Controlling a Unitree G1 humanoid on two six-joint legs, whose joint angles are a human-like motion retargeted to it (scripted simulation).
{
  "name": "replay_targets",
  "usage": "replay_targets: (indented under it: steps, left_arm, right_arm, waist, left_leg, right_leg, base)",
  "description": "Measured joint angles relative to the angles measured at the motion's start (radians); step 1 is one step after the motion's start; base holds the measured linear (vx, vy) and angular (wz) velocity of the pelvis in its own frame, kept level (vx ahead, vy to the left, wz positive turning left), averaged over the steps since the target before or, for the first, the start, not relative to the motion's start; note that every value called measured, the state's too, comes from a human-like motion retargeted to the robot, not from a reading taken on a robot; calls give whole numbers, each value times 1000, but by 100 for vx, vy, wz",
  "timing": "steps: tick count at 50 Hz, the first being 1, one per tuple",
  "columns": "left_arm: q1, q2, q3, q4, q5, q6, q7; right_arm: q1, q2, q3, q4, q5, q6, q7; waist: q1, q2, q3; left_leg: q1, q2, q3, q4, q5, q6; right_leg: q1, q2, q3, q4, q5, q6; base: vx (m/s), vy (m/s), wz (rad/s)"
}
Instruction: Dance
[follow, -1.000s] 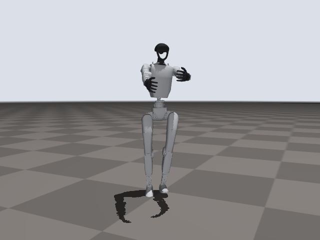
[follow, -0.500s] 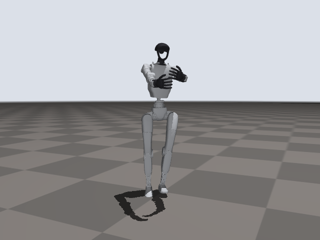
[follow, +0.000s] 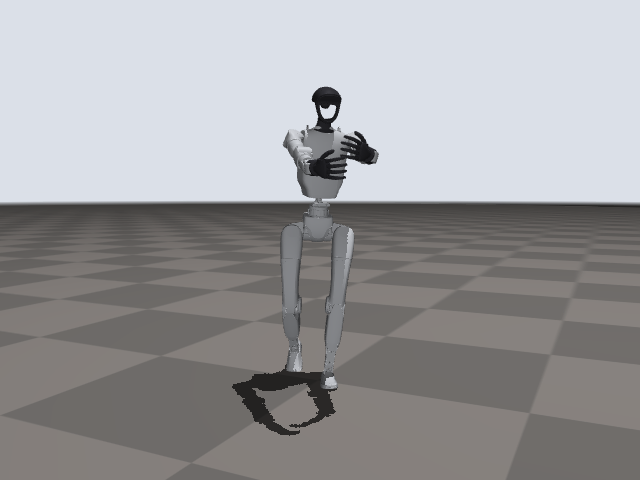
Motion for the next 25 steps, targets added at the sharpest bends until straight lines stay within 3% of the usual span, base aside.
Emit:
replay_targets:
  steps: [7, 15, 25]
  left_arm:
    - [3, 12, -6, 9, -11, 12, -8]
    - [-13, 11, -7, 2, -6, 2, -3]
    - [-6, -28, -13, 16, -15, -17, 11]
  right_arm:
    - [-2, 9, 6, 3, -6, 7, -2]
    - [-16, -3, 2, -1, 12, 5, 5]
    - [9, -42, 3, 10, 38, 17, 19]
  waist:
    - [-12, -8, -11]
    - [-42, -24, 29]
    - [-30, 17, 82]
  left_leg:
    - [-2, -16, -21, -116, 85, -23]
    - [-18, -33, -5, -183, 190, -74]
    - [-101, 14, -27, -116, 301, -155]
  right_leg:
    - [147, 13, 29, -307, 109, 29]
    - [247, 23, 24, -566, -112, 41]
    - [206, 83, 17, -540, -204, 11]
  base:
    - [-17, 9, 8]
    - [-22, 13, 27]
    - [-20, 23, 14]
